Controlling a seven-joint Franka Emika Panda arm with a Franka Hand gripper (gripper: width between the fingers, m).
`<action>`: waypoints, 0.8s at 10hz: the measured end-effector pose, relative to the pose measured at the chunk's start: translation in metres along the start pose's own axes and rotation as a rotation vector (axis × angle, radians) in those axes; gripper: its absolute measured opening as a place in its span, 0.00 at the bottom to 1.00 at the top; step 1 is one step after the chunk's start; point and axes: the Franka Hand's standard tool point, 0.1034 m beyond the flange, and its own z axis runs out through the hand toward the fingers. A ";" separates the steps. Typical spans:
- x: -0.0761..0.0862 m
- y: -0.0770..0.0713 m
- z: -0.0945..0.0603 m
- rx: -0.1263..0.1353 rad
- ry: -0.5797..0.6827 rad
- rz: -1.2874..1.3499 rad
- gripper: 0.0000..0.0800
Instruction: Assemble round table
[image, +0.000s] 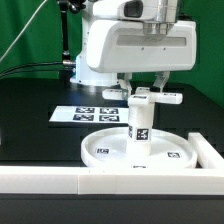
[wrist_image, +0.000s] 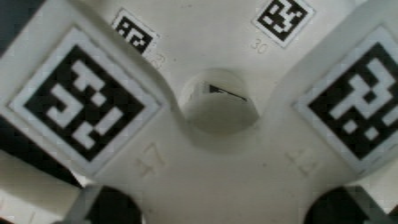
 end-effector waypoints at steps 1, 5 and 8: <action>0.000 0.000 0.000 0.001 -0.001 0.114 0.55; -0.001 -0.001 0.001 0.006 0.013 0.549 0.55; -0.001 -0.001 0.001 0.015 0.013 0.722 0.55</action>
Offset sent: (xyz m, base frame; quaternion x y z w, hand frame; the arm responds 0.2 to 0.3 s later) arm -0.0207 0.0111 -0.0120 0.0004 -0.0014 0.2369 0.9715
